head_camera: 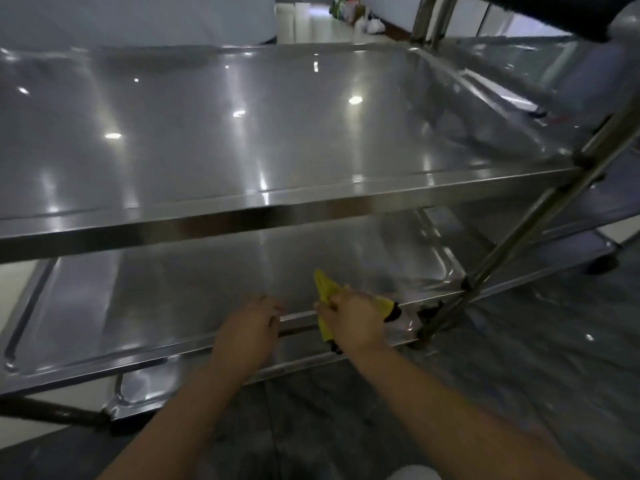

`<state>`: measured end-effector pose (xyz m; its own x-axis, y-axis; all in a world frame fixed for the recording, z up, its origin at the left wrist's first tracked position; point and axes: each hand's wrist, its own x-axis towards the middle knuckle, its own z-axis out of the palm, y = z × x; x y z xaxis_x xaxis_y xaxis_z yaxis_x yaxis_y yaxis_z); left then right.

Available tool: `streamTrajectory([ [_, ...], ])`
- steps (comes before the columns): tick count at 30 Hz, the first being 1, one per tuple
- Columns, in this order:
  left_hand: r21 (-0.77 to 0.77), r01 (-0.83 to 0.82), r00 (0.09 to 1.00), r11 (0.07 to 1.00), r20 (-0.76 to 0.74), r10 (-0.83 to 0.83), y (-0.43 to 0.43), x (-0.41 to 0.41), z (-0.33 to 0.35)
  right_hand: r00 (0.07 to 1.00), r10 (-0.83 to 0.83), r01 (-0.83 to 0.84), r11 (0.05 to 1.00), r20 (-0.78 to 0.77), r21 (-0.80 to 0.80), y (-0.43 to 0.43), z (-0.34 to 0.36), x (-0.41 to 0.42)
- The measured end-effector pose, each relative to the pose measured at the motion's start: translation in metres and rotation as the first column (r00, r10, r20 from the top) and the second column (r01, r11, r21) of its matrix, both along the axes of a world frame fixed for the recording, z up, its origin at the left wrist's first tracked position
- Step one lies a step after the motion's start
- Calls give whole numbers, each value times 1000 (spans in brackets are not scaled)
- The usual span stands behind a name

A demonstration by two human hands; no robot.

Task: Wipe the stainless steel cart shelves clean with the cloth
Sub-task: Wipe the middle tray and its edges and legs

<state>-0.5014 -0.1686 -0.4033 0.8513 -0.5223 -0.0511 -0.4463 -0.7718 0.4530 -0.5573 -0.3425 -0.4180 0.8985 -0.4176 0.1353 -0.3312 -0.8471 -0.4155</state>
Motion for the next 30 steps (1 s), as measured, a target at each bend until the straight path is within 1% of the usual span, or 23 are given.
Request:
streamTrajectory([
  [2,-84,-32,998,996,48,36,2,10,-16,982,117,-114,993,146,-26,24,-25,1],
  [5,-152,-22,981,988,185,51,-2,22,-33,929,253,-206,959,269,-194,30,-56,-7],
  [7,-162,18,963,987,268,26,-11,25,-38,888,347,-270,925,302,-268,15,-70,-12],
  [9,-126,71,941,989,337,-25,-20,27,-45,886,373,-296,912,276,-283,-11,-79,-15],
  [10,-85,91,932,992,359,-55,-25,28,-47,901,347,-274,921,259,-277,-26,-81,-17],
  [12,51,103,928,993,354,-115,-34,27,-47,939,256,-190,943,231,-273,-65,-82,-25],
  [15,231,83,907,969,385,-169,-37,25,-50,975,63,-4,963,211,-269,-132,-74,-39],
  [17,257,66,896,964,410,-171,-37,26,-55,975,-77,130,957,208,-259,-166,-66,-40],
  [18,252,64,899,966,406,-165,-37,26,-58,975,-115,161,956,192,-246,-175,-62,-39],
  [20,252,65,911,966,381,-160,-40,27,-62,983,-129,159,954,127,-256,-179,-60,-34],
  [22,222,75,932,972,331,-147,-42,28,-63,995,-88,101,947,56,-306,-165,-59,-22],
  [23,200,72,939,977,317,-134,-43,29,-63,997,-55,66,953,46,-295,-152,-58,-14],
  [25,158,60,925,986,362,-115,-43,29,-65,995,81,-64,969,61,-239,-116,-57,-1],
  [27,146,48,906,988,410,-104,-43,31,-71,962,259,-228,936,85,-267,-78,-60,17],
  [28,142,41,897,989,432,-99,-44,33,-73,942,322,-282,913,95,-295,-62,-59,26],
  [30,125,32,877,992,472,-88,-44,35,-77,923,385,-365,877,2,-314,-41,-57,39],
])
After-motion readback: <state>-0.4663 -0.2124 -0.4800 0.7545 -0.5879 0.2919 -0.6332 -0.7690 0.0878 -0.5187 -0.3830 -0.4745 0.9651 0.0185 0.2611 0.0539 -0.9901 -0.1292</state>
